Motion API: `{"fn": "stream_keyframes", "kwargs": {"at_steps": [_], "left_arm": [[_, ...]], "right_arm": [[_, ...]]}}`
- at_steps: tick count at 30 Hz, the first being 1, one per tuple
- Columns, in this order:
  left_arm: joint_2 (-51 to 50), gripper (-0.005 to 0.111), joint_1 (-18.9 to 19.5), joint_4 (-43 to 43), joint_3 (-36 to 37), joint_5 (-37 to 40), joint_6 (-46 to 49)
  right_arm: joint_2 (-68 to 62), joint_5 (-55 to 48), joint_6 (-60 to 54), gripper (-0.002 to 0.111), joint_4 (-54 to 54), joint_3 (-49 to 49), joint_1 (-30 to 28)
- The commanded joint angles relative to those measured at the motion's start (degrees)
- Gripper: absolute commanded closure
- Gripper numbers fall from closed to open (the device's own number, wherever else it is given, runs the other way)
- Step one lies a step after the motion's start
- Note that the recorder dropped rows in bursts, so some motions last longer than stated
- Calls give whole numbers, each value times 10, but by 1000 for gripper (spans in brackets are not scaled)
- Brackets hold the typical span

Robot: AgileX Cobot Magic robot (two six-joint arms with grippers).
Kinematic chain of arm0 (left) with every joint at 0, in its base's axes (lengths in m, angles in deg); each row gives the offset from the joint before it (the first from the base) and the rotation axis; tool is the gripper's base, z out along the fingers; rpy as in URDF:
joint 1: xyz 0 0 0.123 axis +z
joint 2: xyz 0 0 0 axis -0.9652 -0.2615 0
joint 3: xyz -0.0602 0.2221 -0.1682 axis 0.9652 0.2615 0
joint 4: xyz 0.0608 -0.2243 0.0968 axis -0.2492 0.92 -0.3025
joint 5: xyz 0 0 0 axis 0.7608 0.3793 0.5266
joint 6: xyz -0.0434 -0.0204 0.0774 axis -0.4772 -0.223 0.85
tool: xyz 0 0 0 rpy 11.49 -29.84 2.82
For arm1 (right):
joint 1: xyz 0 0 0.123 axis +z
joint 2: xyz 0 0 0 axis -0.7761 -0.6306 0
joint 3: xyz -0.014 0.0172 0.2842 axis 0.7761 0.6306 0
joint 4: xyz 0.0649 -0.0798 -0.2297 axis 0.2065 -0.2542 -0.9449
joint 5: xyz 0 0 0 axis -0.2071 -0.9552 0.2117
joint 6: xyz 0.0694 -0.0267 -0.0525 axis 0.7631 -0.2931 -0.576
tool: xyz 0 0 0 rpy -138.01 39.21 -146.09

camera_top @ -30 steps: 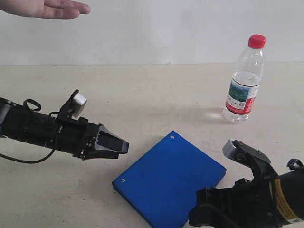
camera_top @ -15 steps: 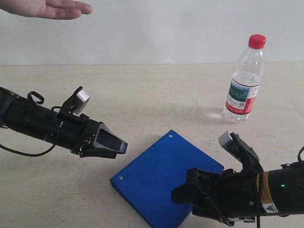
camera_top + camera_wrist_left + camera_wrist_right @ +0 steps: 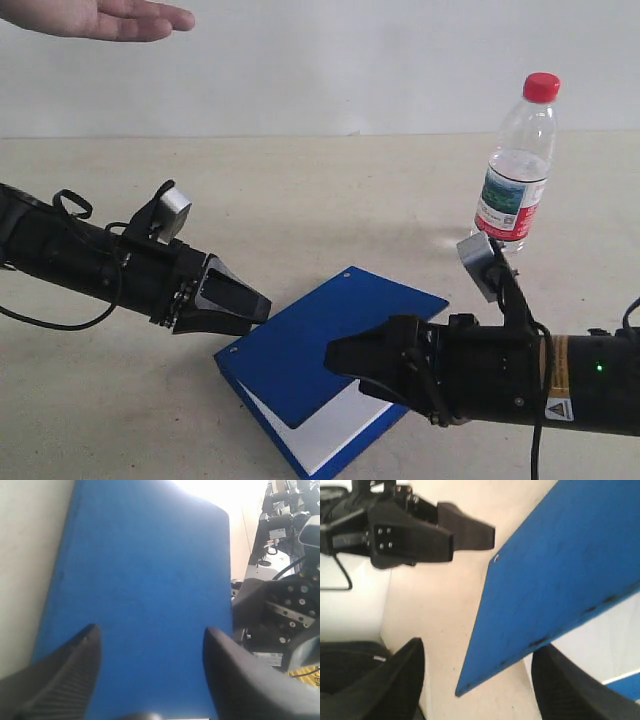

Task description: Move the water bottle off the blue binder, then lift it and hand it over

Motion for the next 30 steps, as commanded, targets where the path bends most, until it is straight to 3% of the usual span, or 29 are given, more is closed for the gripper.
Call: {"fn": "stream_keyframes", "kwargs": {"at_steps": [1, 9, 17, 22, 26, 30], "left_arm": [[2, 50, -2, -3, -2, 10, -3], [2, 50, -2, -3, -2, 10, -3], [2, 50, -2, 15, -2, 10, 12], [2, 50, 4, 32, -2, -3, 55], [2, 50, 22, 32, -3, -78, 63], [2, 50, 35, 32, -3, -106, 66]], "right_arm": [[1, -49, 14, 52, 50, 0, 0], [1, -56, -23, 54, 67, -29, 0], [-16, -130, 127, 81, -45, -99, 0], [-39, -134, 82, 109, -66, -109, 0], [-39, -143, 25, 108, -86, -108, 0], [-39, -143, -51, 108, -118, -108, 0]]}}
